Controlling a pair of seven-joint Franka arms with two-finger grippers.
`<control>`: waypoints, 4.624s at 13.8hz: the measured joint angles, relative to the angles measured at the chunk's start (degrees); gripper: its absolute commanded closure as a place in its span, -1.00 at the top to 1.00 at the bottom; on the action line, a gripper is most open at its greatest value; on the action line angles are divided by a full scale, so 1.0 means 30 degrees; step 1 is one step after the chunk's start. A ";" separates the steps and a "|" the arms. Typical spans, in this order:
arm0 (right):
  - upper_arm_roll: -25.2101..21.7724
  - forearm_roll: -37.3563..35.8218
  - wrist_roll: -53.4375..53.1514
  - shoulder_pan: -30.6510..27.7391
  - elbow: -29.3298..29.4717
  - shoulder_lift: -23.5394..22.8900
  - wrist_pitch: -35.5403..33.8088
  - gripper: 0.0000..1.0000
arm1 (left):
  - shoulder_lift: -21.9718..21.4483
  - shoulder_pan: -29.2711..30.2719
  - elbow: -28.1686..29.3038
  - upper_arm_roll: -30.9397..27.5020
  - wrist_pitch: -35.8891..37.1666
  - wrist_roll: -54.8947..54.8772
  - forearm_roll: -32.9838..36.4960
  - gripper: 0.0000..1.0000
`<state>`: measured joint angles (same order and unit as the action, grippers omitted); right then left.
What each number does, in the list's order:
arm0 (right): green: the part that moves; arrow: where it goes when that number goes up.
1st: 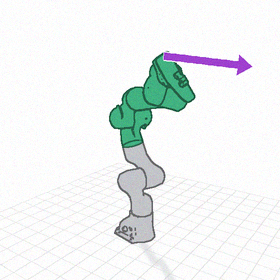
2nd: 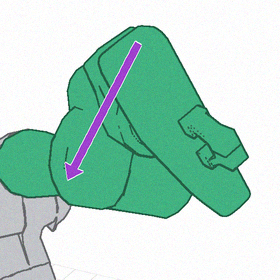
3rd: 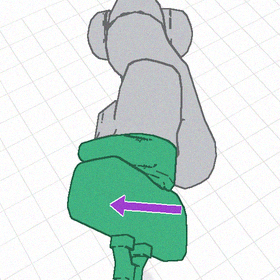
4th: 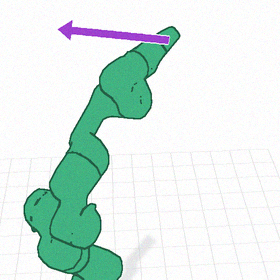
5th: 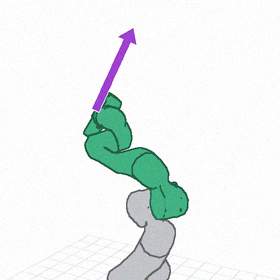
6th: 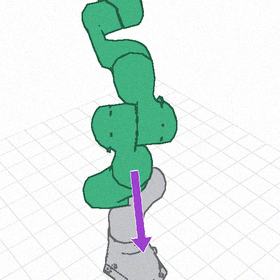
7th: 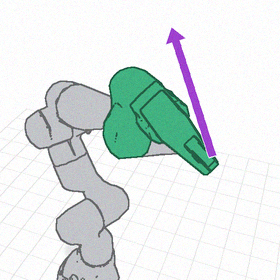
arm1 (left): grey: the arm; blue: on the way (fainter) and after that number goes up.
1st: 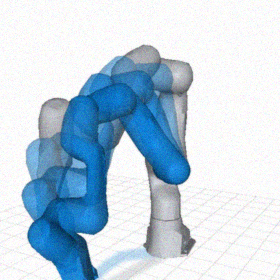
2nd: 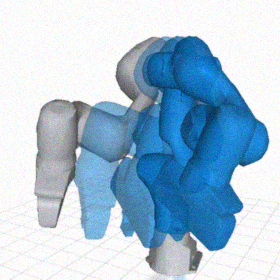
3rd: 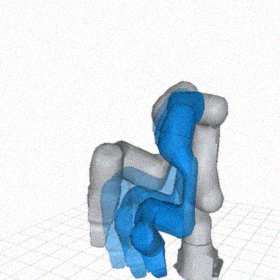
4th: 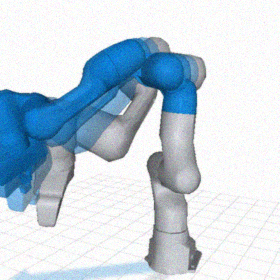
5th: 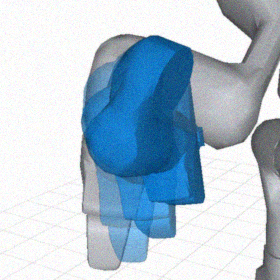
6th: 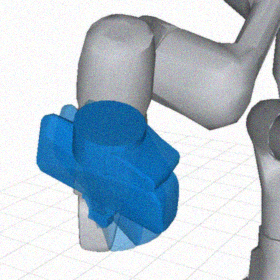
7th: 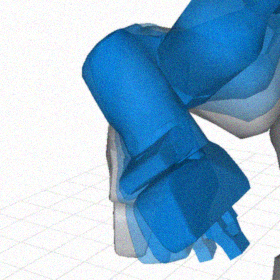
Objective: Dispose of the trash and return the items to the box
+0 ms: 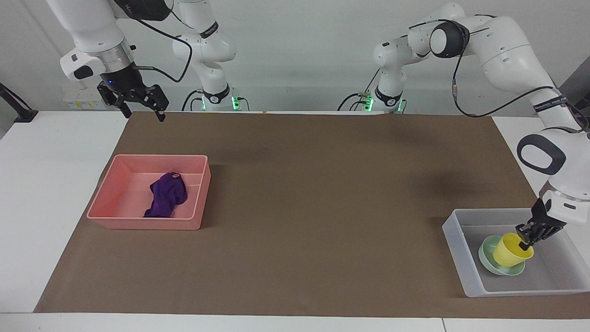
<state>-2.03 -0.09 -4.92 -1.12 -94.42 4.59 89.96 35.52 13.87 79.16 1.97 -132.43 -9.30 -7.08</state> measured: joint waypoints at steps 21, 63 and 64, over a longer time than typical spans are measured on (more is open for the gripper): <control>0.0009 -0.0054 -0.0002 0.0007 -0.0253 0.0004 0.0100 1.00 | -0.2940 -0.1374 0.0753 0.0140 0.2970 -0.0300 0.1106 0.38; 0.0053 -0.0358 -0.0002 0.0418 -0.1331 0.0086 0.1987 1.00 | -1.2261 -0.5520 0.5256 -0.0015 1.2115 0.0841 0.1985 1.00; 0.0052 -0.0400 -0.0002 0.0495 -0.1318 0.0092 0.1986 1.00 | -1.2261 -0.5520 0.5256 -0.0017 1.2121 0.0842 0.1985 1.00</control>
<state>-1.87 -1.29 -4.93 0.36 -98.38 4.87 95.92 -1.26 -2.69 94.93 1.92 -96.06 -6.77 -1.12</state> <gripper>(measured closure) 0.000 0.000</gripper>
